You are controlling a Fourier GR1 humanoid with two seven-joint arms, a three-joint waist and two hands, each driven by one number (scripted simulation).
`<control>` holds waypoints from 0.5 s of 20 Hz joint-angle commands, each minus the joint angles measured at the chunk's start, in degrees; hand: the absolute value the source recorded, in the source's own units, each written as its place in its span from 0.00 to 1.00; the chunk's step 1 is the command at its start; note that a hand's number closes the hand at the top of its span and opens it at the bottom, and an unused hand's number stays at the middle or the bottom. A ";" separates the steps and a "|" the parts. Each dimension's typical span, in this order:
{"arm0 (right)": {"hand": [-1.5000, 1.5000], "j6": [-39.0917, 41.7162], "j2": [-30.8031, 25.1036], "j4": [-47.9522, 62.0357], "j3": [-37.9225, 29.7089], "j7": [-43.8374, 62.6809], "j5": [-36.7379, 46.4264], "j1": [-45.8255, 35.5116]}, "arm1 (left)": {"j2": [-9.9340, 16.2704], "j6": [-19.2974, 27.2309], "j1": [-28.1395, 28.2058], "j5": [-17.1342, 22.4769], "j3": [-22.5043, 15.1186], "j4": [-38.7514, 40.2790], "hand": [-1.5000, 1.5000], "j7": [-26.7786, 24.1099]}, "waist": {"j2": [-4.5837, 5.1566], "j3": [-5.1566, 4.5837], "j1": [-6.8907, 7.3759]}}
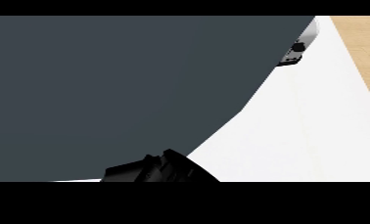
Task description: Pick up the bottled water, place it into the cabinet and close the cabinet
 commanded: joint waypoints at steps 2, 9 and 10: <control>1.00 -12.90 2.47 12.32 0.95 -3.83 -5.10 -12.16 | 3.08 -3.24 1.52 2.87 4.11 -0.79 0.00 1.14 | 0.73 -0.02 1.17; 1.00 -1.28 2.54 24.19 -3.42 -7.62 -19.48 -21.03 | 3.19 -2.60 6.98 2.07 6.96 -6.76 0.00 1.01 | 0.98 0.09 1.00; 1.00 5.32 2.55 23.87 -4.41 -6.82 -20.67 -19.53 | 2.23 0.25 6.76 0.47 5.18 -7.67 0.00 2.07 | 1.16 0.15 0.48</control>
